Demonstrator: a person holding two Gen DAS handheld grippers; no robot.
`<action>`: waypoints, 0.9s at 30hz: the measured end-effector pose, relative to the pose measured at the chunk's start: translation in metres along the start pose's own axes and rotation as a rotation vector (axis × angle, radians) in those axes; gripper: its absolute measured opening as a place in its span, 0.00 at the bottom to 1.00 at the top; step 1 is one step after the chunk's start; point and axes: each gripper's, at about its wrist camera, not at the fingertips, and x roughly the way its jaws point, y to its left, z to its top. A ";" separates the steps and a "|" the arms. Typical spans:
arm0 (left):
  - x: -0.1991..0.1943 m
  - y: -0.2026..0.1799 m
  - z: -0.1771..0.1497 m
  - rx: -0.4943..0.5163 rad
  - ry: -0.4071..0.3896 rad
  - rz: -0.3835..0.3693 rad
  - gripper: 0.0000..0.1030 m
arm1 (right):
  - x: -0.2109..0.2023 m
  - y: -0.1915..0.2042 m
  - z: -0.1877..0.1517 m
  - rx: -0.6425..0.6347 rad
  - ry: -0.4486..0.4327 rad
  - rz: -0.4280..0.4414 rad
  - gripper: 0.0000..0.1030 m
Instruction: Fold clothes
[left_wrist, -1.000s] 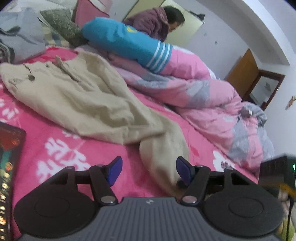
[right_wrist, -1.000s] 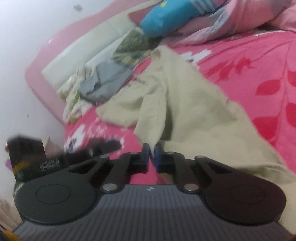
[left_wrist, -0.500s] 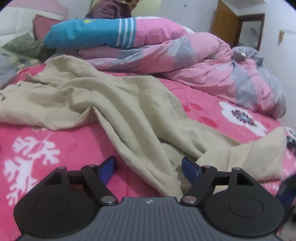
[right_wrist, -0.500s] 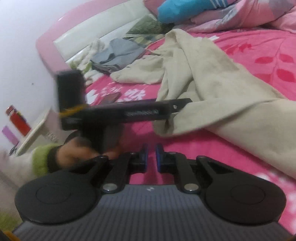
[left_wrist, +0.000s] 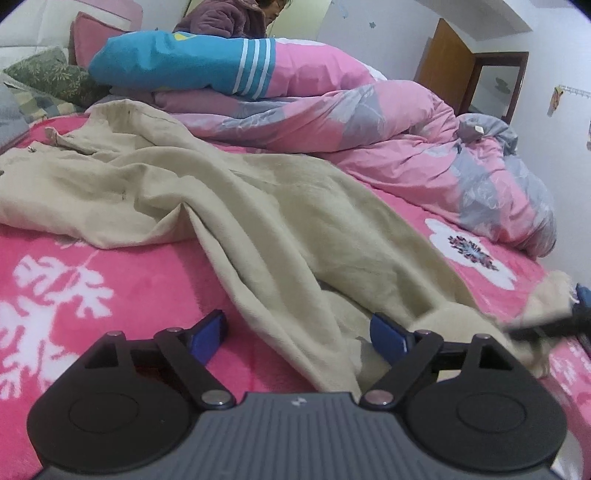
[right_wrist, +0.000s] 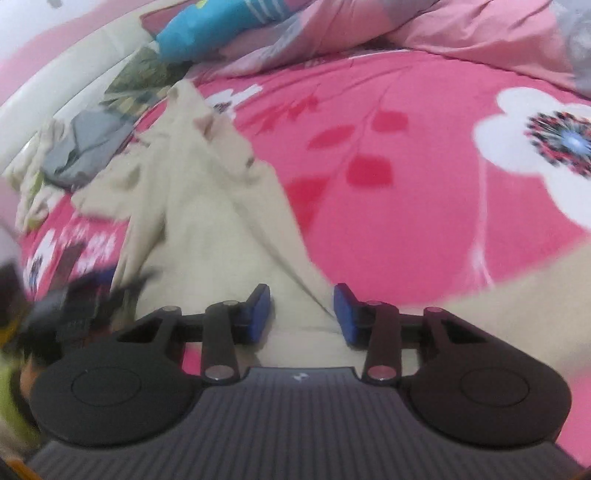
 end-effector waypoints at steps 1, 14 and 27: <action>0.000 0.000 0.000 0.000 0.000 -0.003 0.87 | -0.015 0.003 -0.016 -0.004 -0.005 -0.016 0.34; 0.000 0.003 0.001 -0.023 -0.008 -0.024 0.88 | -0.107 0.023 -0.066 0.000 -0.224 -0.110 0.41; -0.002 0.006 0.000 -0.043 -0.014 -0.038 0.88 | -0.033 -0.036 -0.066 0.176 -0.193 -0.001 0.41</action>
